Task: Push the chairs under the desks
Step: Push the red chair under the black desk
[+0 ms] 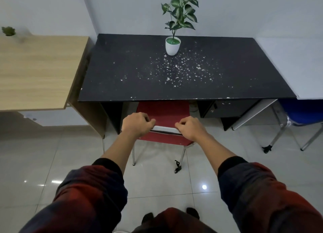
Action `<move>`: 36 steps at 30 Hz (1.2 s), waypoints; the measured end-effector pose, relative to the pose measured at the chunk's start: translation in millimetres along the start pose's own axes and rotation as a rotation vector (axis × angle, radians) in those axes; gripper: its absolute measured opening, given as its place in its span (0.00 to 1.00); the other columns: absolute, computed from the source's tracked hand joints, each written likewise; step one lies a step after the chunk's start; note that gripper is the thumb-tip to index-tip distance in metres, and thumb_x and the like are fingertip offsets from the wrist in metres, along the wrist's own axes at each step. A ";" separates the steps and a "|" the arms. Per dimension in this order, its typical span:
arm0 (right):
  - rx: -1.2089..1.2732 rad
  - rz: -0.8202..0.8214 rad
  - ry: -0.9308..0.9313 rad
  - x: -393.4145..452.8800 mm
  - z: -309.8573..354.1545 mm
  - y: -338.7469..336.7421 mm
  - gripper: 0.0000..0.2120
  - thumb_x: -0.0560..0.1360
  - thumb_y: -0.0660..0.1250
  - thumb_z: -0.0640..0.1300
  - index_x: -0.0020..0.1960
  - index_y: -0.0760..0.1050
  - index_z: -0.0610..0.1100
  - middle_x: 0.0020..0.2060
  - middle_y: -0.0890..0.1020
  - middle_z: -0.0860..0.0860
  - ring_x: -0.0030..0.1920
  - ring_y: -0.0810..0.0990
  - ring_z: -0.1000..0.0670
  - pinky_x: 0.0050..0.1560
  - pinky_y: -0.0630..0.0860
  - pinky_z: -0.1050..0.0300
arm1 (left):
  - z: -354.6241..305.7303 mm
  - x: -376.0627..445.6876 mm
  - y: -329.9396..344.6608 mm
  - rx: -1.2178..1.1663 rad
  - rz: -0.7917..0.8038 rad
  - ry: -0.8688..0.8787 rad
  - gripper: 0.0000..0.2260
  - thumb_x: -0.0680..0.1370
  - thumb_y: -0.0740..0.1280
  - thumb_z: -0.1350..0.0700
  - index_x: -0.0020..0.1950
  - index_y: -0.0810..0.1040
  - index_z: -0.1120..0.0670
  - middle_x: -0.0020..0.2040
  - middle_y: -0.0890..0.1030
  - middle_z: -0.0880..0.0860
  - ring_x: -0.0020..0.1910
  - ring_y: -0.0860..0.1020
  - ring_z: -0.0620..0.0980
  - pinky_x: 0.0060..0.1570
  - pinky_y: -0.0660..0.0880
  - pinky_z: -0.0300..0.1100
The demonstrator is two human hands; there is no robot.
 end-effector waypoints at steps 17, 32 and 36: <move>-0.058 0.076 -0.121 54.2 -52.9 -70.4 0.17 0.76 0.65 0.56 0.34 0.81 0.49 0.44 0.86 0.52 0.40 0.81 0.49 0.49 0.80 0.49 | -84.9 18.1 17.7 -0.019 0.042 -0.120 0.15 0.77 0.58 0.39 0.40 0.78 0.45 0.34 0.78 0.47 0.40 0.78 0.53 0.39 0.72 0.43; -0.099 0.046 -0.086 65.0 -46.5 -56.4 0.22 0.73 0.62 0.59 0.39 0.83 0.42 0.33 0.83 0.49 0.35 0.80 0.46 0.37 0.74 0.56 | -72.5 32.1 12.5 -0.026 0.042 -0.165 0.16 0.71 0.59 0.41 0.32 0.78 0.50 0.30 0.79 0.48 0.33 0.78 0.50 0.36 0.75 0.41; -0.048 0.063 -0.141 71.9 -15.4 -42.1 0.22 0.72 0.61 0.61 0.38 0.83 0.44 0.35 0.83 0.50 0.40 0.80 0.45 0.45 0.78 0.51 | -43.0 46.1 -5.1 -0.016 0.019 -0.219 0.14 0.73 0.62 0.44 0.31 0.77 0.49 0.30 0.79 0.47 0.34 0.78 0.49 0.35 0.71 0.41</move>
Point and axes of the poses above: each hand's wrist, its own x-axis towards the middle knuckle, its own y-axis out of the palm, z = x × y, the point moved 3 cm from there along x, towards the middle knuckle
